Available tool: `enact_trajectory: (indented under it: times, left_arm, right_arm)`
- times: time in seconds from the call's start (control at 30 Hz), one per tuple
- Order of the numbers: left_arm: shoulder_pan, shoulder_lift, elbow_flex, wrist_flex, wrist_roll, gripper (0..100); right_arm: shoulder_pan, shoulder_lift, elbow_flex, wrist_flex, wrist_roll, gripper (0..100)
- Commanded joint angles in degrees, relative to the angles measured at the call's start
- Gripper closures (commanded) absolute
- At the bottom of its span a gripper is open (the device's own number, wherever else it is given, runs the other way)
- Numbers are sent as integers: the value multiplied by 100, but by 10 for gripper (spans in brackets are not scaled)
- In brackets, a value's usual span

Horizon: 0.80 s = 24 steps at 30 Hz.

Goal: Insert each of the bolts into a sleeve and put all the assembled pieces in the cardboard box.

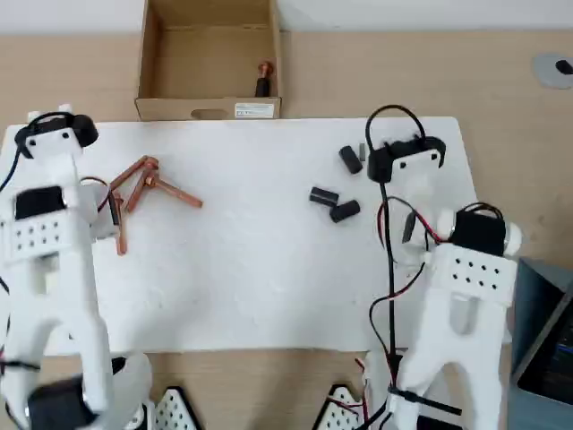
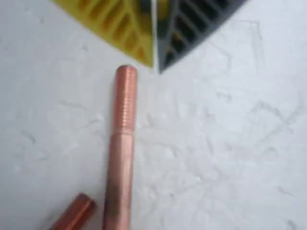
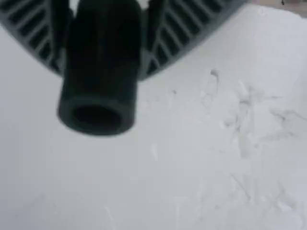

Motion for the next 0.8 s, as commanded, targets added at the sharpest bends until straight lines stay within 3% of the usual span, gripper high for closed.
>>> enact_trajectory:
  times: [0.0,0.27,0.4,0.77]
  left_arm:
    - [-35,673,-782,273,-88,997]
    - [-53,2492,-2330,923,-88,970]
    - [-53,3029,-2971,958,-88,919]
    - [-26,4303,-3868,985,-571,914]
  right_arm:
    - [66,-277,84,-88,9,988]
    - [40,-497,242,-97,18,988]
    - [31,-497,233,-141,35,988]
    - [22,-470,242,-220,44,988]
